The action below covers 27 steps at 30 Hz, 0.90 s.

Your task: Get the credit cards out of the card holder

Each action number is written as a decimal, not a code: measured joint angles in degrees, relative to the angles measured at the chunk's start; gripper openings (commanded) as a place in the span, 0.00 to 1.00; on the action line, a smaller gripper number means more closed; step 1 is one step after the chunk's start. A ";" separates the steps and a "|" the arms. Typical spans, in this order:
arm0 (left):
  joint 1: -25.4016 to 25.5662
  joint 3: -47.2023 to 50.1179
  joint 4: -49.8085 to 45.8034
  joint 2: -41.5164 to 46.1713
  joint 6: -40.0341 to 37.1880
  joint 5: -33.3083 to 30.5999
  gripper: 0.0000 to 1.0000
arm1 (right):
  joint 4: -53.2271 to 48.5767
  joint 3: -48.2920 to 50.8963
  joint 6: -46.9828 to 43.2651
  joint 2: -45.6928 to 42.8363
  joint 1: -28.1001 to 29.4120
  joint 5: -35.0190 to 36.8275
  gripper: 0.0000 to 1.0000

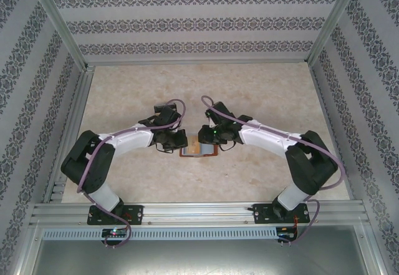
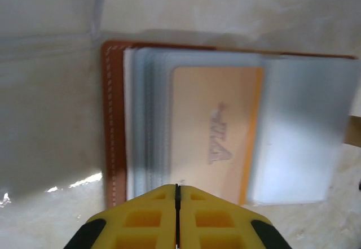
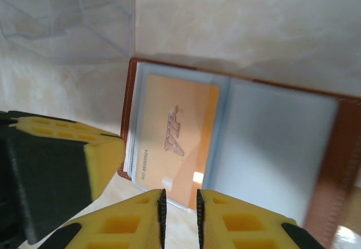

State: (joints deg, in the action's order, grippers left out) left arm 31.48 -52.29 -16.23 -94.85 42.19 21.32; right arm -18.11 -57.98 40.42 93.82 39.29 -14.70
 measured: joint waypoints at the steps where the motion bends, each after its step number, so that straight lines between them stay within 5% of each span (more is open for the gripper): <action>1: 0.00 -0.02 -0.17 -0.61 0.00 -0.02 0.08 | 0.37 0.00 0.31 0.96 0.26 -0.48 0.24; 27: -0.02 -0.87 -0.96 -2.99 0.00 -0.11 0.07 | 10.16 4.76 5.88 7.23 -1.33 -7.45 0.21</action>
State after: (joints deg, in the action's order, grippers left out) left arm 31.46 -53.17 -17.19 -97.84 42.19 21.21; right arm -7.94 -53.21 46.30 101.06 37.95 -22.15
